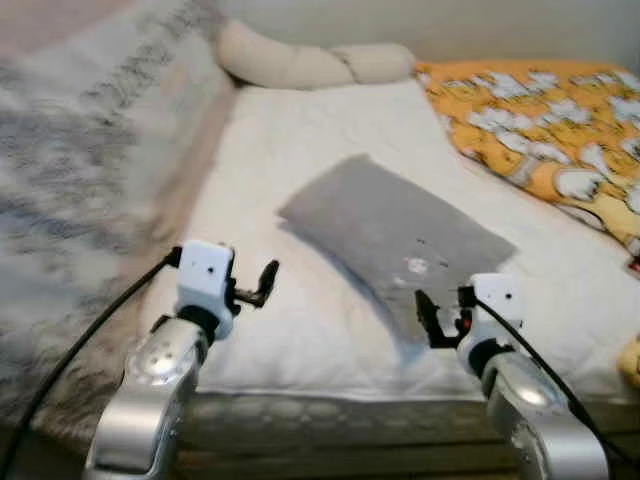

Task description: Clean up the room

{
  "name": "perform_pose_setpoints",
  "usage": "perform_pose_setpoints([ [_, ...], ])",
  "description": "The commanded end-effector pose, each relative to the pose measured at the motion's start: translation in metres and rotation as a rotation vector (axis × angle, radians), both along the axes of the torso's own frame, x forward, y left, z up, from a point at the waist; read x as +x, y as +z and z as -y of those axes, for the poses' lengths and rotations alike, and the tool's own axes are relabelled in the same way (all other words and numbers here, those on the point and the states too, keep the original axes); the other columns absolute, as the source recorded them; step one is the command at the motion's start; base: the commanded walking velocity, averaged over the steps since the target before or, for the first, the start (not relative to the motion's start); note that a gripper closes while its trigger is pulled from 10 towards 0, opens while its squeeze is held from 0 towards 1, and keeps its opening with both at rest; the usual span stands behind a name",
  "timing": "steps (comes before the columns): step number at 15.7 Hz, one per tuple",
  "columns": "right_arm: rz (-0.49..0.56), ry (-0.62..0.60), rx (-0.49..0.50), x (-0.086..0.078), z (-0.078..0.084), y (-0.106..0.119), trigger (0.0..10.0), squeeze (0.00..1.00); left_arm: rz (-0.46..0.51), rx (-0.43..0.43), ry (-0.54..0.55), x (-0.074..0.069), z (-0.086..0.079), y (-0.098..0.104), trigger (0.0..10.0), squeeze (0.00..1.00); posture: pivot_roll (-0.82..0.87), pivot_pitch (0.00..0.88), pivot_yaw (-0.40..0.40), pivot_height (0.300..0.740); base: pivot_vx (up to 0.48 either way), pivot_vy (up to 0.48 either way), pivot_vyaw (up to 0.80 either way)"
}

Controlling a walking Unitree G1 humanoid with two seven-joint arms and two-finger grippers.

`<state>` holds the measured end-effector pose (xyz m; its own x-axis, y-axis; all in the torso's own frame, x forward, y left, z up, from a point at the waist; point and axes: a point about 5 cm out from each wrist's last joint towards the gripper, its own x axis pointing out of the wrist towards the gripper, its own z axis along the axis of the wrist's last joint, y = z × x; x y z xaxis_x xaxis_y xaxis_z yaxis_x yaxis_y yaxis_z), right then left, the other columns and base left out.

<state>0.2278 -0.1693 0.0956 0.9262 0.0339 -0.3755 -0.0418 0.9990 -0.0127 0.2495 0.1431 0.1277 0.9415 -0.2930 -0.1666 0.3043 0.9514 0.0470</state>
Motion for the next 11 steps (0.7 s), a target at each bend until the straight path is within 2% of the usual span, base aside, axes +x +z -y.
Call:
perform_pose_setpoints([
  [1, 0.024, -0.008, -0.003, 0.004, 0.001, 0.004, 10.0, 0.0, 0.014, 0.007, -0.01, 0.001, 0.0, 0.003, 10.0, 0.0, -0.01, 0.0, 0.034, 0.74, 0.304, 0.0, 0.0],
  [6, 0.03, -0.014, -0.019, 0.007, 0.005, 0.004, 10.0, 0.0, 0.015, 0.008, -0.004, 0.001, -0.001, 0.002, 10.0, 0.0, -0.01, 0.0, 0.032, 0.74, 0.305, 0.0, 0.0],
  [11, 0.013, -0.022, -0.064, 0.014, 0.019, 0.003, 10.0, 0.0, 0.012, 0.003, 0.0, 0.0, -0.001, 0.001, 10.0, 0.0, 0.0, 0.0, 0.024, 0.74, 0.303, 0.0, 0.0],
])
